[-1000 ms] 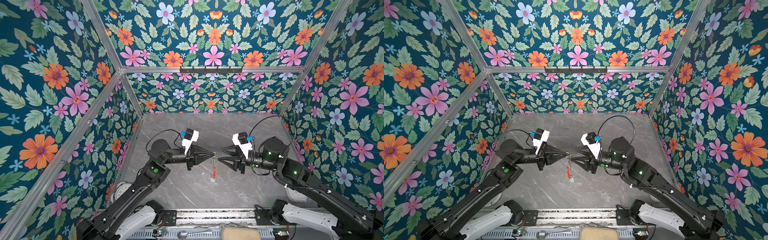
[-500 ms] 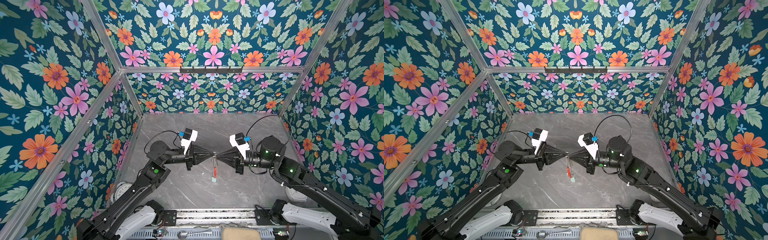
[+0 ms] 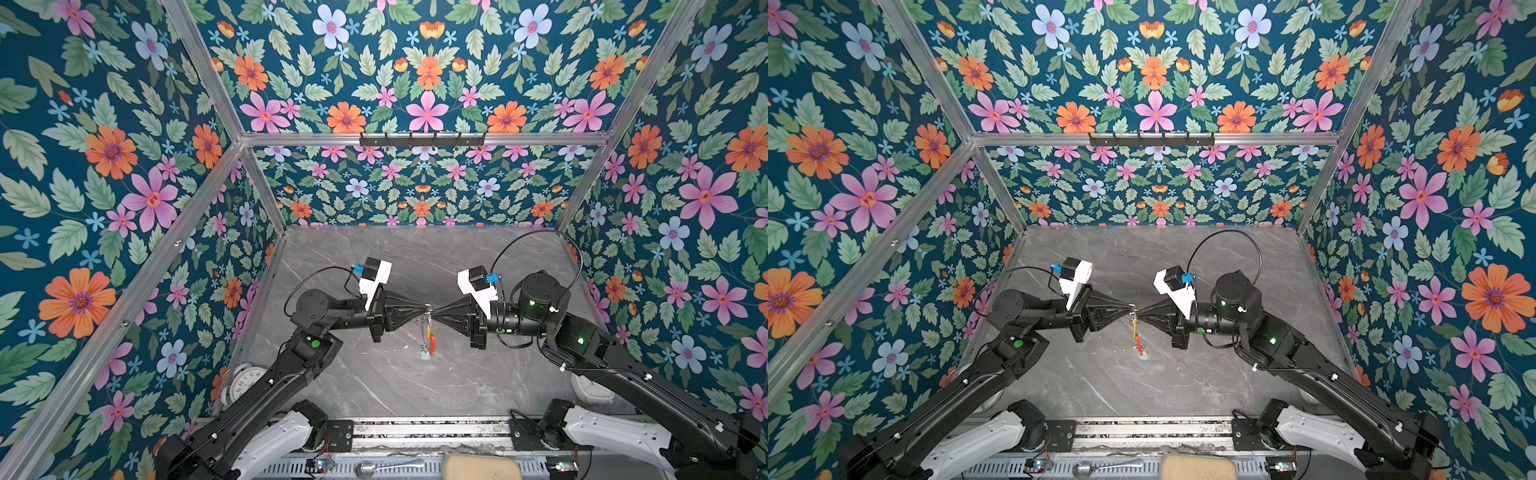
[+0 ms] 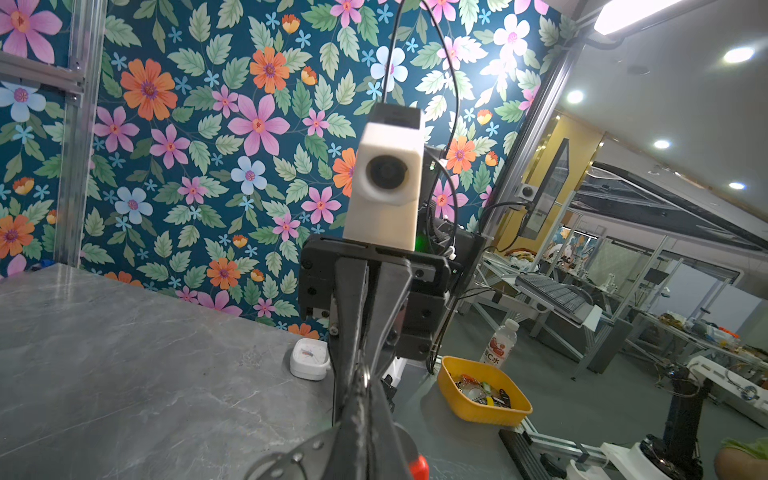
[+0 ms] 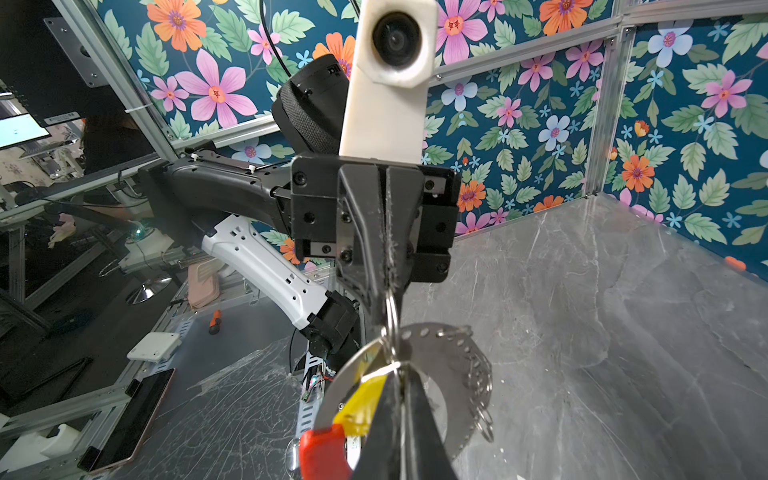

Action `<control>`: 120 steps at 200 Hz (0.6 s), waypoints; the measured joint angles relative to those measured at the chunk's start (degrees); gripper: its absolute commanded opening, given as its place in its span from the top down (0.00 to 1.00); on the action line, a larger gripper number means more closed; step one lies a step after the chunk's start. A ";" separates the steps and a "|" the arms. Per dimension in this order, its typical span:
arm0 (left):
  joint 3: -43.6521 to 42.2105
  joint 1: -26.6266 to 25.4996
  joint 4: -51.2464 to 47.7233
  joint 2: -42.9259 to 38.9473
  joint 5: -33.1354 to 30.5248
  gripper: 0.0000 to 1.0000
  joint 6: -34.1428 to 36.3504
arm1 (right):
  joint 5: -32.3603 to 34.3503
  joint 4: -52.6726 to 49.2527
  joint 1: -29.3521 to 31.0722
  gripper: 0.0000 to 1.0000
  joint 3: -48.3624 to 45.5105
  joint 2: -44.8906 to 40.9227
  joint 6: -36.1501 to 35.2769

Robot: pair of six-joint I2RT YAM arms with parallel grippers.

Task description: Remove the keys from the keyring

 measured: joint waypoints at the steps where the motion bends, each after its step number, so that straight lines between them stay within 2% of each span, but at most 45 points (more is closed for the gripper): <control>1: -0.02 0.00 0.13 0.00 0.00 1.00 -0.09 | -0.07 0.04 0.00 1.00 -0.04 0.02 0.02; 97: -2.34 0.04 12.96 1.18 -0.22 1.00 -6.99 | 1.38 1.90 0.00 1.00 -1.75 1.55 3.26; 120: -2.73 0.04 13.03 0.74 -0.68 1.00 -7.10 | 1.42 0.87 0.00 0.65 -0.85 0.42 3.39</control>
